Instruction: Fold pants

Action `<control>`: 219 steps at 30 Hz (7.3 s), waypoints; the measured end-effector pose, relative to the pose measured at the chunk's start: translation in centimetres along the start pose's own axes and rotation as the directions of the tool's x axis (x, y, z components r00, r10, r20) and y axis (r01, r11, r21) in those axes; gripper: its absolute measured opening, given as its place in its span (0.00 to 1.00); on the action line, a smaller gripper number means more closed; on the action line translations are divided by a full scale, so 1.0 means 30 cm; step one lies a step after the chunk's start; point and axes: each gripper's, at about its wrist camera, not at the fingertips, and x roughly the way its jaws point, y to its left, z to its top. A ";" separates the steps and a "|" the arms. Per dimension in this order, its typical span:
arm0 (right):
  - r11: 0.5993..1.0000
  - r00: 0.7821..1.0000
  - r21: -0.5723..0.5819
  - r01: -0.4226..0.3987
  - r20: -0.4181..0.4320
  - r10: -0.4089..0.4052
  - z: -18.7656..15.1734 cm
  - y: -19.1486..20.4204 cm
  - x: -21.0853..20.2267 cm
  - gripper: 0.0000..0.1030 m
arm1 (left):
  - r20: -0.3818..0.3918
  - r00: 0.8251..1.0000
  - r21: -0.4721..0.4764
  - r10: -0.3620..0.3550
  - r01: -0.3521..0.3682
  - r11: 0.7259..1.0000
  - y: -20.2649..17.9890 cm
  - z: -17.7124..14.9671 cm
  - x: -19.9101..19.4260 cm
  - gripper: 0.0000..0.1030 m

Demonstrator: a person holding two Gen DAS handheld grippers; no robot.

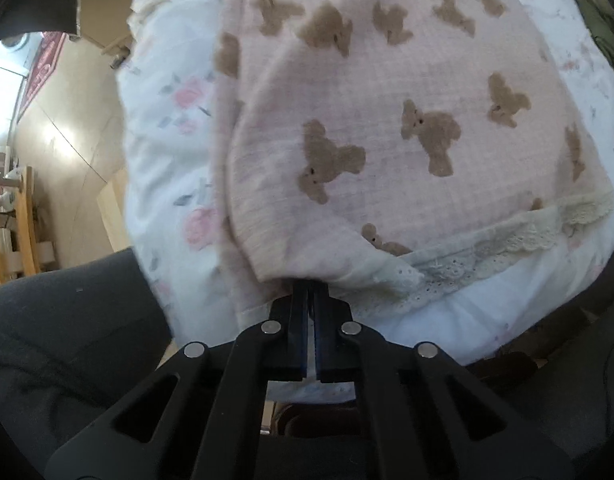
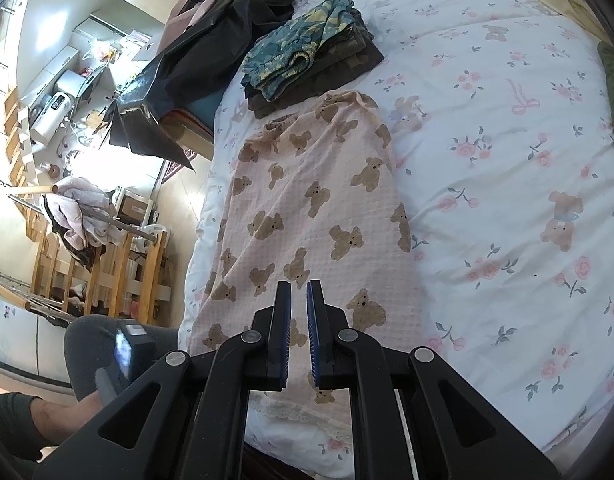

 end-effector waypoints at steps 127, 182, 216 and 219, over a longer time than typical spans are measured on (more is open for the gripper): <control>0.989 0.994 0.106 0.100 -0.051 -0.095 0.036 -0.129 0.066 0.10 | 0.363 0.929 -0.043 -0.070 0.091 0.995 0.237 1.025 0.095 0.19; 0.976 0.966 0.077 0.205 -0.176 -0.189 0.078 -0.187 0.202 0.10 | 0.400 0.889 0.379 -0.224 0.062 0.923 0.107 1.236 -0.047 0.51; 0.997 0.989 0.006 0.082 -0.120 -0.080 0.573 -0.146 0.412 0.10 | 0.412 0.885 0.257 -0.216 0.114 0.960 0.163 1.182 -0.073 0.54; 0.995 0.988 0.037 0.088 -0.134 -0.082 0.670 -0.161 0.565 0.10 | 0.344 0.908 0.238 -0.238 0.161 0.958 0.165 1.179 0.020 0.53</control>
